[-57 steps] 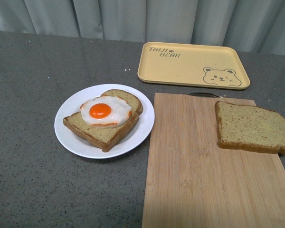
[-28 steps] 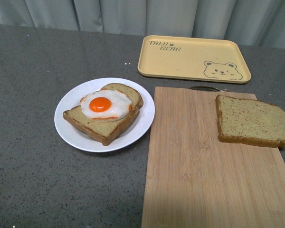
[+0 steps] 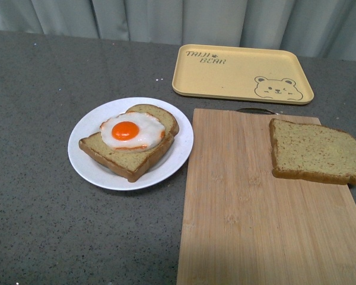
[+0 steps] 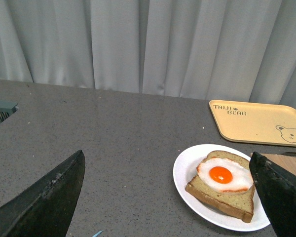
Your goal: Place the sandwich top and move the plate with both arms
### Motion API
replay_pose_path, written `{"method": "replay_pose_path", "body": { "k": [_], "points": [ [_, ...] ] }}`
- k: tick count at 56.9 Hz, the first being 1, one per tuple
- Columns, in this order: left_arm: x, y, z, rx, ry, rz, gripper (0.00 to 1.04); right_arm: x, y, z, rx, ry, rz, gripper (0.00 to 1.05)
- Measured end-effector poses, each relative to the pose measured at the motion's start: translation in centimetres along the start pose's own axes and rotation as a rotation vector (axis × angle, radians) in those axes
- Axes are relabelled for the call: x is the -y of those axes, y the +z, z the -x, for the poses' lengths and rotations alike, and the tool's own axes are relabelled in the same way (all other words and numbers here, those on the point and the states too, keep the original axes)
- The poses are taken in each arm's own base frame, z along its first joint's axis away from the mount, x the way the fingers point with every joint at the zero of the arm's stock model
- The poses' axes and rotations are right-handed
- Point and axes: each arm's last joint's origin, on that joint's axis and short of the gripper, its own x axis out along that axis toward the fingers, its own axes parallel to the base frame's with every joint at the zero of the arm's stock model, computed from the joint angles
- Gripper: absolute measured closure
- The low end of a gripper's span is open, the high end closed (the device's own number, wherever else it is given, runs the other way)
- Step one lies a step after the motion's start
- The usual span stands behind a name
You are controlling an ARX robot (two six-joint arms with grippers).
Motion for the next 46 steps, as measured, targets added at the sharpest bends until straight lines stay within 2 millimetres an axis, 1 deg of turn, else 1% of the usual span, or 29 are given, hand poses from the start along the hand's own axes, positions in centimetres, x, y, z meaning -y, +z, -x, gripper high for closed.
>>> {"method": "replay_pose_path", "body": {
  "k": [46],
  "points": [
    [0.00,0.00,0.00,0.000,0.000,0.000,0.07,0.00,-0.01,0.00,0.000,0.000,0.000,0.09]
  ]
}}
